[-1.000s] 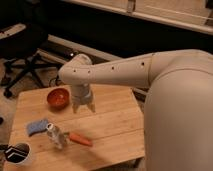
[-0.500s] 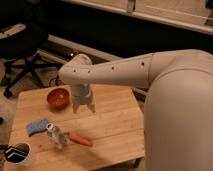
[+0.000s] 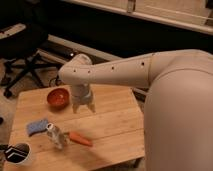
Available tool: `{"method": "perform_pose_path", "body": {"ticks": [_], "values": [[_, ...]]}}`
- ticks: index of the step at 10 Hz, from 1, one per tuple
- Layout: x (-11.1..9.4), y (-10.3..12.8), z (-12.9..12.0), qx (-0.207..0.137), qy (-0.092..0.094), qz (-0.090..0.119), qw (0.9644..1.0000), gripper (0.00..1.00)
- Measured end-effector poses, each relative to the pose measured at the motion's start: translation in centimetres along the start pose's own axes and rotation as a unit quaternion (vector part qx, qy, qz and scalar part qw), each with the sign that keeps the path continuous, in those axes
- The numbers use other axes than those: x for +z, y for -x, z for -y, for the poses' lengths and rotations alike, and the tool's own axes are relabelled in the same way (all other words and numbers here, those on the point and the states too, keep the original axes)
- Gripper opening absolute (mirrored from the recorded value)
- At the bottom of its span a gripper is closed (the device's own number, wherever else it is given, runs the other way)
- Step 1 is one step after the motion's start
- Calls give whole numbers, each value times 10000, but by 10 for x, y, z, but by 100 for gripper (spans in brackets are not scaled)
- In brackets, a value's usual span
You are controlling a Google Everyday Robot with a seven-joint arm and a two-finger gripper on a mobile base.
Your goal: Pick up the ceramic bowl
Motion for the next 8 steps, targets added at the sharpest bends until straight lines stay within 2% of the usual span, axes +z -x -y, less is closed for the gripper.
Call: {"method": "perform_pose_path", "body": {"ticks": [6, 7, 8], "values": [[-3, 5, -3, -42, 53, 34, 10000, 65], [-7, 15, -6, -85, 150, 130, 9998, 65], [-13, 38, -8, -114, 262, 312, 9991, 65]]}}
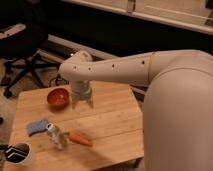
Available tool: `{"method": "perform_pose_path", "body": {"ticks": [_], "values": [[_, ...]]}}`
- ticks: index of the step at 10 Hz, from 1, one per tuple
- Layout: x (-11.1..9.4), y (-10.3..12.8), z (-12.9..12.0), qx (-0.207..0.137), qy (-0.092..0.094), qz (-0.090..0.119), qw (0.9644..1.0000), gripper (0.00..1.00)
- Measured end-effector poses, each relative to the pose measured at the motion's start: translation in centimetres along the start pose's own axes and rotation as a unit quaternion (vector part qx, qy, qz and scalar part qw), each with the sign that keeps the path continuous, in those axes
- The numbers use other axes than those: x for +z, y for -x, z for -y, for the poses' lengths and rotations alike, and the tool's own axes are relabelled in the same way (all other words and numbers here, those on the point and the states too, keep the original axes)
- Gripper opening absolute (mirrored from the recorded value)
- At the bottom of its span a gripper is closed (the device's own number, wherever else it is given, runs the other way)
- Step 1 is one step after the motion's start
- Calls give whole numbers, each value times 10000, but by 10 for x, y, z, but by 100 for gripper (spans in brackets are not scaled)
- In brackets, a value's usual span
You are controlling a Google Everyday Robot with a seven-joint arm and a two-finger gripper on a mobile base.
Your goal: Pick up the ceramic bowl
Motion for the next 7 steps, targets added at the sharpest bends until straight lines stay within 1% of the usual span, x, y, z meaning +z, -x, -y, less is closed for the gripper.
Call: {"method": "perform_pose_path", "body": {"ticks": [1, 2, 3, 5, 6, 7], "values": [[-6, 26, 0, -16, 78, 189, 9998, 65], [-8, 41, -2, -31, 93, 283, 9996, 65], [-9, 61, -6, -41, 70, 376, 9993, 65], [2, 96, -11, 8, -60, 389, 9992, 65], [8, 106, -14, 34, -84, 361, 9993, 65], [20, 117, -23, 58, -69, 284, 9996, 65]]}}
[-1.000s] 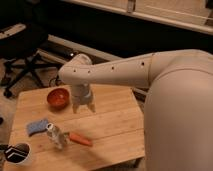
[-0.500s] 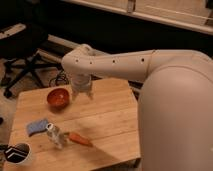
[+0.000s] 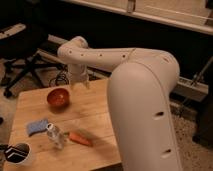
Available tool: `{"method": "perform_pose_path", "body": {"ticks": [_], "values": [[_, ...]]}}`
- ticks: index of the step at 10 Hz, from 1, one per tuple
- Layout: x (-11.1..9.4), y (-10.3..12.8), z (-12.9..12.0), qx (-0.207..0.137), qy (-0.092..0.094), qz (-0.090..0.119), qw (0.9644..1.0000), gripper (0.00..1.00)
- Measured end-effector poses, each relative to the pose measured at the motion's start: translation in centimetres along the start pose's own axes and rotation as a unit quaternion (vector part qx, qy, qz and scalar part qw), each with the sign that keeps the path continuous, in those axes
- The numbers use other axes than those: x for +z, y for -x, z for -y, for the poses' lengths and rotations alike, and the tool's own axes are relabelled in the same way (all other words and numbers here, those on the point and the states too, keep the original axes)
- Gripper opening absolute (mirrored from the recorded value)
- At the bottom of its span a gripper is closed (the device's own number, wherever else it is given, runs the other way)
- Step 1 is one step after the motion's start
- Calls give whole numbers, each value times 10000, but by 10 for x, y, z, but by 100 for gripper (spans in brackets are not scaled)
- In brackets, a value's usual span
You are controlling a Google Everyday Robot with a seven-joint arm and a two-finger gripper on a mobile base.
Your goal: Pick up the ceramic bowl
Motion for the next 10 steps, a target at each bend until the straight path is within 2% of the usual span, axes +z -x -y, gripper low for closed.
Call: {"method": "perform_pose_path", "body": {"ticks": [4, 10], "values": [[34, 20, -44, -43, 240, -232, 9994, 65], [74, 38, -72, -166, 224, -478, 9985, 65]]}}
